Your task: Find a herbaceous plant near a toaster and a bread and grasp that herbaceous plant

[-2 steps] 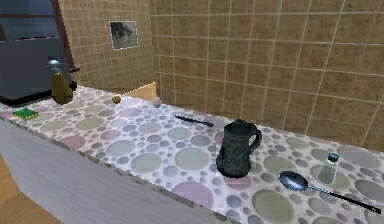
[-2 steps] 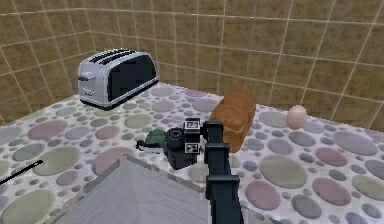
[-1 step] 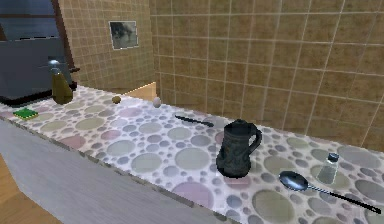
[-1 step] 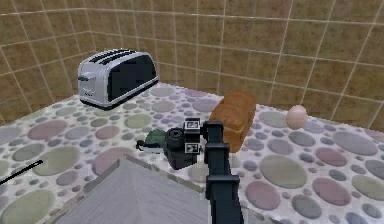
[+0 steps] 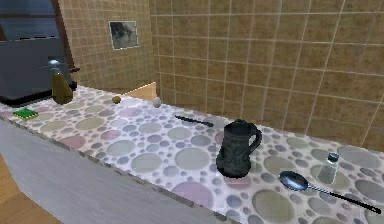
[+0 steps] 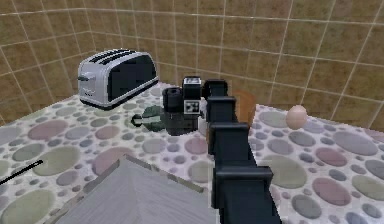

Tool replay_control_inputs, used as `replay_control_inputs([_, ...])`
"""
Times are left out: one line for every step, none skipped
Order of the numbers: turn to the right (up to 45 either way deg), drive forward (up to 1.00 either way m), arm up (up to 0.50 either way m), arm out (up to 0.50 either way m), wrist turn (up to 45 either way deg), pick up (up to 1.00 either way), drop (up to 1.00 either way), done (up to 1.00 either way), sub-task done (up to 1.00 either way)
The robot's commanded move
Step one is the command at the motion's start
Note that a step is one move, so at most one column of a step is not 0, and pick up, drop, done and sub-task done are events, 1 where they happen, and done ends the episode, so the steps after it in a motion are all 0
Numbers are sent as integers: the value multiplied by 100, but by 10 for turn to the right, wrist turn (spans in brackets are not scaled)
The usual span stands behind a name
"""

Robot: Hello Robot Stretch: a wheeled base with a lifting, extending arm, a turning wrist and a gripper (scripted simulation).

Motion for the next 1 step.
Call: replay_control_inputs([0, 0, 0, 0, 0, 0, 0, 100, 0])
